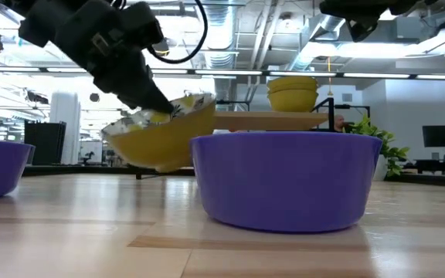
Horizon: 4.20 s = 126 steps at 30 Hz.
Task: Pick & Place Mini bowls
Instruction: Stack the white patterned bowl on the white patterned bowl on the shelf
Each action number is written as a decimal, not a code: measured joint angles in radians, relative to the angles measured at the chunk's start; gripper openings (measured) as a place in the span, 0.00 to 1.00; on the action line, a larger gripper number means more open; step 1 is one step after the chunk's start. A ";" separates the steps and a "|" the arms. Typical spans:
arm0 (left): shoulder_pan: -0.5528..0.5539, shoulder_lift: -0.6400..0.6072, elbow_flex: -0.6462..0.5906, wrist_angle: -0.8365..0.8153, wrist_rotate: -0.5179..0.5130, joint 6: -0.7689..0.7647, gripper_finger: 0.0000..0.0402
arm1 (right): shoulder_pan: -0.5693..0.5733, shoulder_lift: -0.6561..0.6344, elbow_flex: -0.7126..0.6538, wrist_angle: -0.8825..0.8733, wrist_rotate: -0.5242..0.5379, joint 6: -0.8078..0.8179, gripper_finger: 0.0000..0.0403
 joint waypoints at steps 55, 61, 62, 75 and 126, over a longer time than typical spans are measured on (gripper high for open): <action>-0.001 0.043 0.002 0.315 -0.233 -0.097 0.04 | -0.024 0.582 0.630 -0.597 0.006 -0.992 0.14; -0.001 0.043 0.002 0.314 -0.227 -0.097 0.05 | -0.026 0.664 0.730 -0.718 0.007 -1.027 0.14; -0.001 0.043 0.002 0.314 -0.227 -0.097 0.05 | -0.027 0.676 0.740 -0.732 0.006 -1.030 0.14; 0.000 0.043 0.002 0.314 -0.228 -0.097 0.05 | -0.049 0.714 0.766 -0.760 0.029 -1.032 0.14; -0.005 0.037 0.002 0.346 -0.138 0.138 0.32 | -0.052 0.713 0.863 -1.034 -0.047 -0.892 0.00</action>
